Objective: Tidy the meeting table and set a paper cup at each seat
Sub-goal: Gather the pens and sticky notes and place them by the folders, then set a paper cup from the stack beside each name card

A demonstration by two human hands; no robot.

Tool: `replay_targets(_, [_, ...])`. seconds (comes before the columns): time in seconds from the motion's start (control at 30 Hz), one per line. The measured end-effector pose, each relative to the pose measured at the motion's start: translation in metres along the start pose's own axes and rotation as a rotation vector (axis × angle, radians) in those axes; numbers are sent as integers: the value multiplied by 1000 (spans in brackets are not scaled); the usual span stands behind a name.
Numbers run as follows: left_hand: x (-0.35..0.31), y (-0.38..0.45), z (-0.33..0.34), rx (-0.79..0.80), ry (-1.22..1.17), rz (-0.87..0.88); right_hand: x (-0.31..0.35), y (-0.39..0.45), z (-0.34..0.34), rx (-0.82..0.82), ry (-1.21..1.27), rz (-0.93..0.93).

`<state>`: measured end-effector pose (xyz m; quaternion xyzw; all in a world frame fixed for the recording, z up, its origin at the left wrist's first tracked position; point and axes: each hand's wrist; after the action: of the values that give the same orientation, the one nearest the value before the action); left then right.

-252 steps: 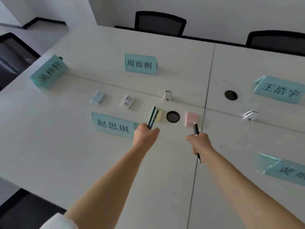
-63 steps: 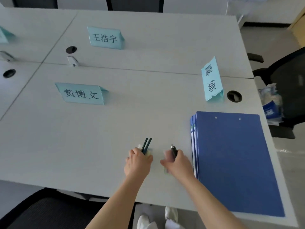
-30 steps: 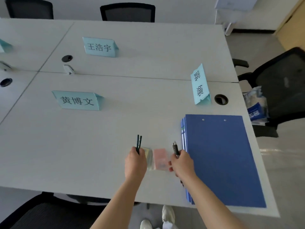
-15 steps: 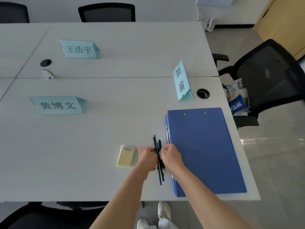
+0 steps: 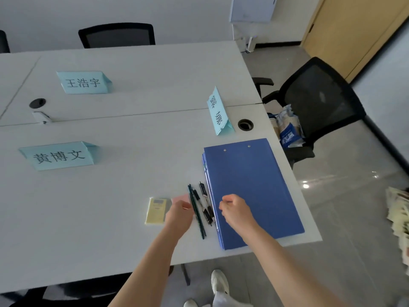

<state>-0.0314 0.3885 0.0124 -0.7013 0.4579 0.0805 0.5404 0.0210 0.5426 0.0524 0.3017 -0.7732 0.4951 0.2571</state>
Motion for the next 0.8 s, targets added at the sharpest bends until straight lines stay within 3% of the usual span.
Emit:
replay_targets(0.2, [-33, -40, 31, -73, 18, 149, -31, -9, -61, -38, 37, 38])
replay_targets(0.43, [-96, -82, 134, -121, 38, 261, -82, 18, -177, -52, 56, 24])
replay_targets(0.6, [-148, -92, 242, -148, -38, 199, -110, 42, -290, 12, -6, 4])
replay_targets(0.8, [-195, -87, 336, -134, -76, 129, -140, 107, -385, -67, -101, -36])
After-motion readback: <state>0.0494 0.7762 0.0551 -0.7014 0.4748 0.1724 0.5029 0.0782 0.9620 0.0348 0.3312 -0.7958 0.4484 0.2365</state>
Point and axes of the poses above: each hand's wrist, its own y-axis towards the middle knuckle, its own z-axis out of the palm, x = y × z, and after that the axes turned 1 degree about y, right-handed
